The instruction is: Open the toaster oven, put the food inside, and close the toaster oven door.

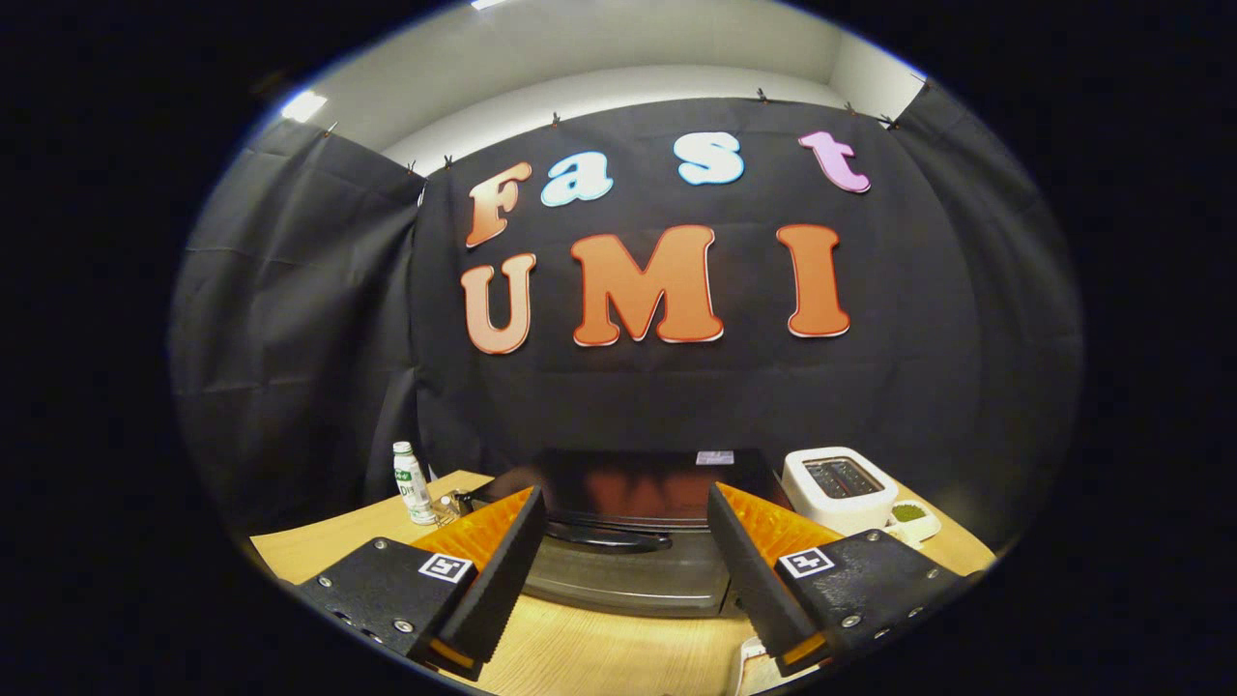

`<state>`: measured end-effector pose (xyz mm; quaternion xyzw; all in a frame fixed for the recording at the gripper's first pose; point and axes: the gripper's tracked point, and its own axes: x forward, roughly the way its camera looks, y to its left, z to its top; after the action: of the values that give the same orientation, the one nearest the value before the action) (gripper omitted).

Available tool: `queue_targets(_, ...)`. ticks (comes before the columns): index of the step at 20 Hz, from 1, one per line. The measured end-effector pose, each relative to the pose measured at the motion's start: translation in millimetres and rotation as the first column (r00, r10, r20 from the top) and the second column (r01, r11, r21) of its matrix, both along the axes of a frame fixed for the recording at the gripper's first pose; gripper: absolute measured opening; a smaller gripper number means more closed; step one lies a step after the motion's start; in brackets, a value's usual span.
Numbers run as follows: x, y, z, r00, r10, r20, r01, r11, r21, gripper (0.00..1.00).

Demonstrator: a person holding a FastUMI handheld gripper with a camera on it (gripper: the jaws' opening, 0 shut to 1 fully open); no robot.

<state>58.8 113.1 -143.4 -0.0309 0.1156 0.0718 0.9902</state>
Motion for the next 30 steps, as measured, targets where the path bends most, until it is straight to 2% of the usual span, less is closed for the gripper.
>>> queue_targets(10, 46.2, 16.5, -67.0, 0.993, -0.027, -0.113, 0.026, 1.0, -0.013, 0.99)
queue_targets(15, 60.0, 16.3, -66.3, 0.995, -0.057, -0.08, 0.055, 0.998, -0.029, 0.99)
queue_targets(18, 62.1, 22.5, -69.2, 0.997, -0.046, -0.055, 0.044, 0.998, -0.052, 0.98)
queue_targets(21, 64.5, 26.4, -71.6, 0.997, -0.058, -0.049, 0.056, 0.998, -0.041, 0.93)
queue_targets(24, 58.1, 30.3, -71.0, 0.997, -0.07, -0.028, 0.069, 0.997, -0.043, 0.77)
queue_targets(26, 52.2, 31.6, -71.2, 0.997, -0.076, -0.027, 0.075, 0.997, -0.035, 0.72)
queue_targets(30, 22.2, 34.7, -72.0, 0.996, -0.067, -0.054, 0.065, 0.997, -0.039, 0.71)
